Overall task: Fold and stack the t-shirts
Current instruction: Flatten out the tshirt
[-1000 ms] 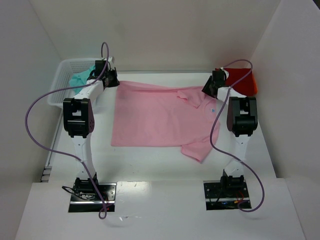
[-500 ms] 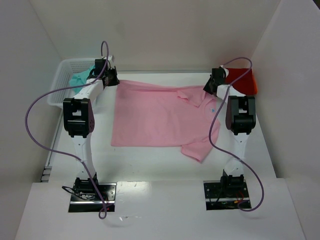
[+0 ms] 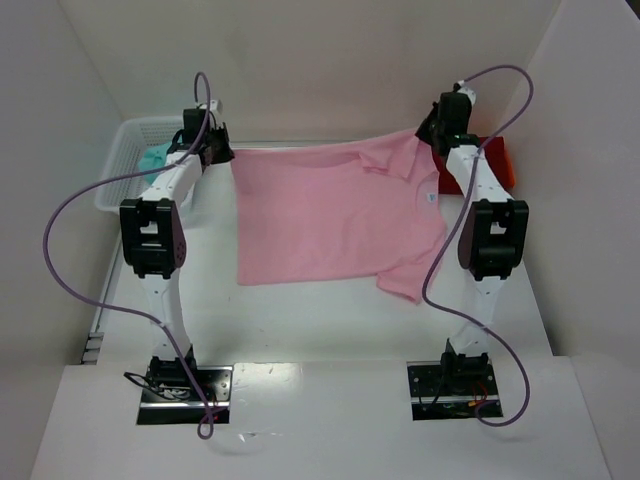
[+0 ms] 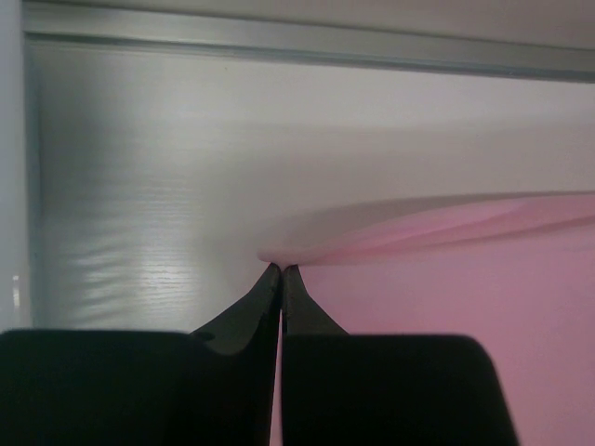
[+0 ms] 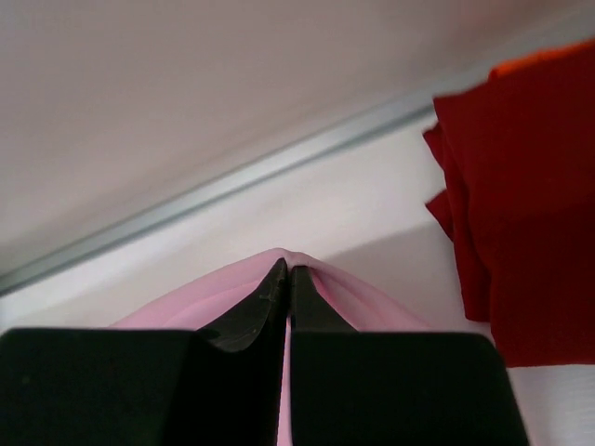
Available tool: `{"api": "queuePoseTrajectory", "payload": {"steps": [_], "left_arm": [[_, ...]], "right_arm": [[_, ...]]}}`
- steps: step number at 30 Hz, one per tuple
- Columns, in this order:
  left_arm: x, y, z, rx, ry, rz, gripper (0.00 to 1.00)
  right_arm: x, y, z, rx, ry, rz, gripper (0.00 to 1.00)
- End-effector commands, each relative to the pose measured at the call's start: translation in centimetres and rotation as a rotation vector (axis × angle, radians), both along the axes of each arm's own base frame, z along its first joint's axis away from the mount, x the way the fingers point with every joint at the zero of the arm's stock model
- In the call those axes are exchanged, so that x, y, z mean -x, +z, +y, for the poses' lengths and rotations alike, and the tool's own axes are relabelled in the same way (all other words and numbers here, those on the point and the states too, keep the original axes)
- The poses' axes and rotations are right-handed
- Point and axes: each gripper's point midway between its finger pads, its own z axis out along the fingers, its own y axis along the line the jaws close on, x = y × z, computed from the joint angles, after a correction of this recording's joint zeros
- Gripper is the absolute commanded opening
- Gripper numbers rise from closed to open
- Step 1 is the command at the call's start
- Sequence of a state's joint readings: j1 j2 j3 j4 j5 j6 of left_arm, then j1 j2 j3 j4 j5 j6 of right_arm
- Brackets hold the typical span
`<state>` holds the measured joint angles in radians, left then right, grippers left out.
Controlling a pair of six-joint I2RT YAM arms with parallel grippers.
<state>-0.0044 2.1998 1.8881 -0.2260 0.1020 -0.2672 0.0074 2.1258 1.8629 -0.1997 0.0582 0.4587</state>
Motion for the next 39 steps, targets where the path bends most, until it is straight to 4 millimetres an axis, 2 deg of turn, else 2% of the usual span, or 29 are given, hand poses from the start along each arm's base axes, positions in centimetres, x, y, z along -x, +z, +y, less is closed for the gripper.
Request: {"api": "queuePoseTrajectory", "payload": {"steps": [1, 2, 3, 4, 5, 6, 7, 8, 11, 12, 13, 15, 16, 18, 19, 21, 22, 25, 27, 28, 30, 32, 33, 34, 35, 36, 37, 38, 39], "left_arm": [[0.4, 10.4, 1.3, -0.006, 0.043, -0.202, 0.0], [0.6, 11.6, 1.3, -0.006, 0.043, -0.223, 0.0], [0.9, 12.9, 1.9, -0.006, 0.052, -0.245, 0.0], [1.7, 15.6, 2.0, -0.01, 0.06, -0.292, 0.0], [2.2, 17.0, 2.0, -0.01, 0.061, -0.317, 0.0], [2.8, 18.2, 2.1, -0.019, 0.056, -0.335, 0.0], [4.0, 21.3, 2.0, -0.019, 0.057, -0.391, 0.0], [4.8, 22.6, 2.0, -0.019, 0.057, -0.413, 0.0], [8.3, 27.8, 2.1, -0.022, 0.068, -0.521, 0.0], [9.3, 29.1, 2.4, -0.026, 0.081, -0.545, 0.0], [11.3, 31.7, 2.3, -0.025, 0.082, -0.598, 0.0], [13.1, 33.7, 2.5, -0.038, 0.091, -0.638, 0.0], [14.9, 35.6, 2.5, -0.049, 0.089, -0.676, 0.0], [16.6, 37.0, 2.7, -0.06, 0.096, -0.695, 0.0], [18.1, 38.2, 2.9, -0.062, 0.107, -0.711, 0.0], [19.7, 39.7, 2.8, -0.061, 0.108, -0.745, 0.0], [21.3, 41.4, 3.1, -0.072, 0.121, -0.782, 0.0], [23.4, 43.5, 4.0, -0.091, 0.171, -0.831, 0.0], [23.5, 43.8, 4.6, -0.108, 0.204, -0.839, 0.0], [22.7, 42.5, 4.8, -0.115, 0.213, -0.778, 0.0], [23.4, 43.9, 4.0, -0.113, 0.182, -0.798, 0.0], [23.3, 43.1, 4.6, -0.131, 0.213, -0.783, 0.0], [23.5, 43.4, 4.8, -0.134, 0.223, -0.774, 0.0], [24.3, 45.2, 4.8, -0.118, 0.23, -0.835, 0.0], [23.2, 43.4, 4.8, -0.133, 0.226, -0.811, 0.0], [22.3, 42.8, 4.6, -0.134, 0.226, -0.785, 0.0], [22.5, 42.1, 4.6, -0.14, 0.221, -0.727, 0.0], [23.2, 43.5, 3.9, -0.129, 0.202, -0.763, 0.0], [23.0, 42.9, 3.2, -0.121, 0.173, -0.767, 0.0]], "right_arm": [[1.8, 12.9, -0.5, 0.028, 0.008, -0.232, 0.01], [2.8, 15.6, -0.5, 0.028, 0.007, -0.279, 0.01], [3.4, 16.9, -0.5, 0.038, 0.01, -0.302, 0.01], [4.0, 18.2, -0.5, 0.039, 0.01, -0.325, 0.01], [5.2, 20.8, -0.5, 0.039, 0.009, -0.372, 0.01], [6.0, 22.3, -0.4, 0.036, 0.019, -0.399, 0.01], [6.8, 23.2, -0.2, 0.034, 0.029, -0.416, 0.01], [7.8, 24.3, -0.2, 0.034, 0.029, -0.434, 0.01], [12.3, 27.5, 0.0, 0.033, 0.036, -0.508, 0.01], [14.9, 29.2, 0.0, 0.034, 0.036, -0.551, 0.01], [16.1, 30.0, -0.1, 0.027, 0.025, -0.57, 0.01], [18.4, 31.0, -0.1, 0.027, 0.024, -0.594, 0.01], [20.7, 32.9, 0.1, 0.026, 0.035, -0.636, 0.01], [22.8, 34.0, 0.1, 0.027, 0.034, -0.659, 0.01], [24.9, 35.0, 0.1, 0.027, 0.034, -0.682, 0.01], [26.7, 35.3, -0.1, 0.01, 0.02, -0.698, 0.01], [28.9, 36.0, -0.3, 0.012, 0.009, -0.716, 0.01], [30.9, 36.2, -0.9, 0.006, -0.03, -0.731, 0.01], [30.5, 34.7, -1.7, 0.022, -0.071, -0.697, 0.01], [30.5, 34.7, -1.7, 0.022, -0.071, -0.697, 0.01], [30.5, 34.5, -1.2, 0.02, -0.046, -0.661, 0.01], [30.1, 33.6, -1.5, 0.022, -0.062, -0.666, 0.01], [30.0, 33.3, -1.5, 0.023, -0.062, -0.648, 0.01], [29.8, 33.0, -1.7, 0.035, -0.069, -0.624, 0.01], [29.5, 32.4, -1.7, 0.036, -0.069, -0.61, 0.01], [28.8, 32.0, -1.7, 0.036, -0.069, -0.609, 0.01], [28.4, 31.4, -1.8, 0.046, -0.067, -0.588, 0.01], [28.9, 32.5, -1.6, 0.044, -0.057, -0.6, 0.01], [28.7, 32.7, -1.6, 0.043, -0.057, -0.614, 0.01]]}}
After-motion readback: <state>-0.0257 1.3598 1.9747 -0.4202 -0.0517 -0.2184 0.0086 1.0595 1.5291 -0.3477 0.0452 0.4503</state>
